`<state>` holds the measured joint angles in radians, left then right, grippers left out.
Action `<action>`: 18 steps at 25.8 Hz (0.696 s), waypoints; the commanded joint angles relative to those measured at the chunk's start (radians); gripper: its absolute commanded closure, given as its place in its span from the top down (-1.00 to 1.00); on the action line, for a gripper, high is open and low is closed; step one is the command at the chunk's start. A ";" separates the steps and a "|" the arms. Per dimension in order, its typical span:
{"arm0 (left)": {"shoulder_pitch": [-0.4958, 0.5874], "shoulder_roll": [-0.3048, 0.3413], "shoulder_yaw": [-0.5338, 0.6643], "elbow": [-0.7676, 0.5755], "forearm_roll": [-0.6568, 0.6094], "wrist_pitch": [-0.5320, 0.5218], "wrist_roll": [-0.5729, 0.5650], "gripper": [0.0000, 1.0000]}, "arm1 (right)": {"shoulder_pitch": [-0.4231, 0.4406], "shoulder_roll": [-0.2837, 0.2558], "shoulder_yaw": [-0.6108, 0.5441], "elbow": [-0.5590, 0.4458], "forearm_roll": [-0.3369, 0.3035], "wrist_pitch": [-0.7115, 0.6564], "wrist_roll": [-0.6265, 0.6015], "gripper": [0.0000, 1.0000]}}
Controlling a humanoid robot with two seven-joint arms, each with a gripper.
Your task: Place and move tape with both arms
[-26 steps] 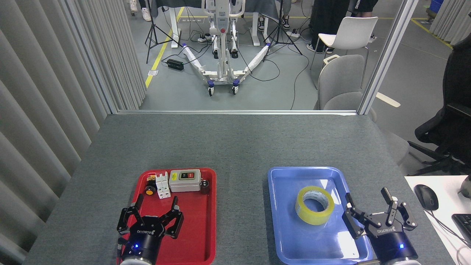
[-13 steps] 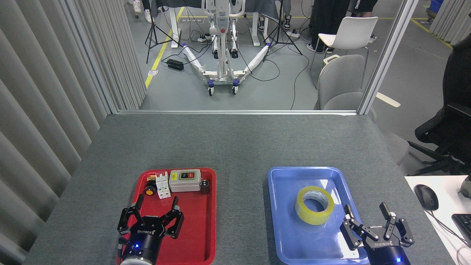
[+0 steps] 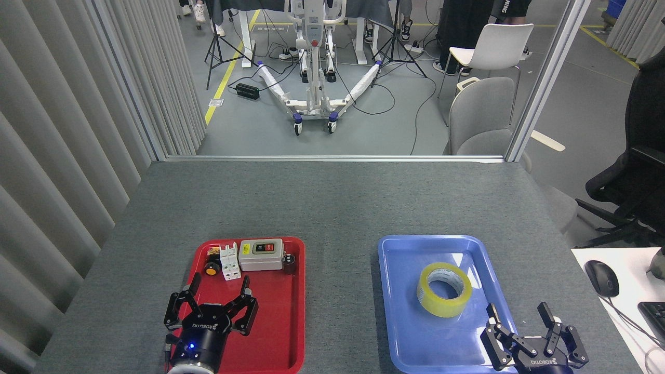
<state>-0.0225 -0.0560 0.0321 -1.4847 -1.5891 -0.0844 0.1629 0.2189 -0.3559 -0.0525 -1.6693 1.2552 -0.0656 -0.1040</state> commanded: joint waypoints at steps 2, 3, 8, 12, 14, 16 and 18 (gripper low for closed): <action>0.001 0.004 -0.001 0.000 0.000 0.002 0.000 1.00 | -0.007 -0.006 -0.001 0.002 -0.002 -0.003 0.001 0.99; 0.001 0.007 0.000 0.001 0.000 0.002 -0.002 1.00 | -0.009 -0.006 -0.001 0.003 -0.002 -0.003 0.001 0.99; -0.001 0.010 0.000 0.003 0.000 0.008 -0.006 1.00 | -0.018 -0.006 0.000 0.008 -0.002 -0.011 0.001 0.99; 0.001 0.019 0.000 -0.002 0.005 0.008 -0.011 1.00 | -0.026 -0.009 0.002 0.011 -0.002 -0.010 0.001 0.99; -0.001 0.019 0.000 -0.003 0.043 0.008 -0.017 1.00 | -0.026 -0.009 0.002 0.014 -0.002 -0.008 0.001 0.99; -0.001 0.021 -0.001 -0.009 0.110 0.008 -0.017 1.00 | -0.026 -0.009 0.000 0.019 -0.002 -0.007 0.001 0.99; -0.001 0.025 0.000 -0.011 0.187 0.006 -0.017 1.00 | -0.026 -0.009 0.000 0.019 -0.002 -0.007 0.001 0.99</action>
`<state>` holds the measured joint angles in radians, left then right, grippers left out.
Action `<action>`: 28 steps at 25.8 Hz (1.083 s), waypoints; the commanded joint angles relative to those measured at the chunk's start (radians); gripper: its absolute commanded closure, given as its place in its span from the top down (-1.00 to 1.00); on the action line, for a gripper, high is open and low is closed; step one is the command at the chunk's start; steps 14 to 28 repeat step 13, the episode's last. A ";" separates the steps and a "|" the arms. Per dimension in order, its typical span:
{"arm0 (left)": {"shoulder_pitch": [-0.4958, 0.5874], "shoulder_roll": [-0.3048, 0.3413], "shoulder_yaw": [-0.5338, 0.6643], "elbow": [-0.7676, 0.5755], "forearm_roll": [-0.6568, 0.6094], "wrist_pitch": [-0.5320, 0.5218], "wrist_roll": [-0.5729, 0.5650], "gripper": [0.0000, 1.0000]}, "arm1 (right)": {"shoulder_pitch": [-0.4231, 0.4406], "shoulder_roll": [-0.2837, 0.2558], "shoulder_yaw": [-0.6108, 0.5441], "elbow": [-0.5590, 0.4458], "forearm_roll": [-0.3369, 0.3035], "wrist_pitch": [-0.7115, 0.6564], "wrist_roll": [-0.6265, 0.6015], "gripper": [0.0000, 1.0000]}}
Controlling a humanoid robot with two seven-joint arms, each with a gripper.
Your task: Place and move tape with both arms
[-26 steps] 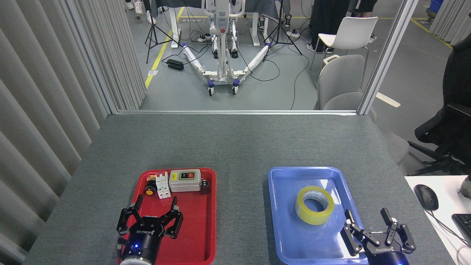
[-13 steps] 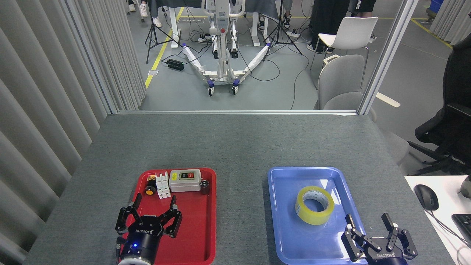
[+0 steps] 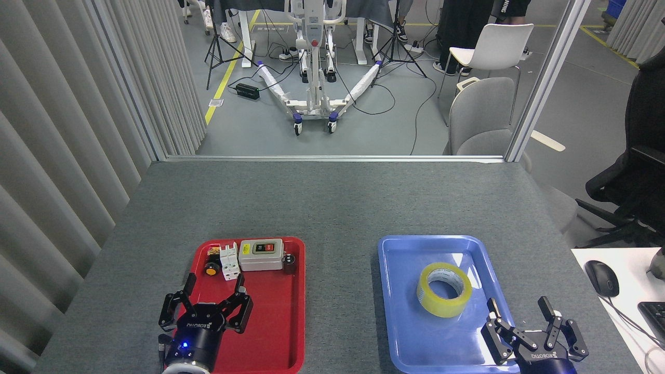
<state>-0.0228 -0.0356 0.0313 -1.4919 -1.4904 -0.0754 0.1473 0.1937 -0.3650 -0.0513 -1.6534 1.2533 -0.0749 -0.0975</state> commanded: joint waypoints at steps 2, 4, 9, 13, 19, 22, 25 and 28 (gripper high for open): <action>0.000 0.009 0.001 -0.004 0.133 -0.003 -0.002 1.00 | 0.000 0.000 -0.001 0.003 0.000 0.003 -0.005 0.99; 0.000 0.009 0.001 -0.005 0.136 -0.003 0.000 1.00 | 0.000 0.000 0.001 0.003 0.000 0.001 -0.005 1.00; 0.004 0.013 0.006 -0.011 0.130 -0.004 0.001 1.00 | 0.000 0.000 -0.001 0.003 0.000 0.004 -0.005 0.99; 0.003 0.013 0.004 -0.011 0.108 -0.003 0.000 1.00 | 0.000 0.001 0.002 0.004 0.000 0.001 -0.005 1.00; 0.003 0.013 0.004 -0.011 0.108 -0.003 0.000 1.00 | 0.000 0.001 0.002 0.004 0.000 0.001 -0.005 1.00; 0.003 0.013 0.004 -0.011 0.108 -0.003 0.000 1.00 | 0.000 0.001 0.002 0.004 0.000 0.001 -0.005 1.00; 0.003 0.013 0.004 -0.011 0.108 -0.003 0.000 1.00 | 0.000 0.001 0.002 0.004 0.000 0.001 -0.005 1.00; 0.003 0.013 0.004 -0.011 0.108 -0.003 0.000 1.00 | 0.000 0.001 0.002 0.004 0.000 0.001 -0.005 1.00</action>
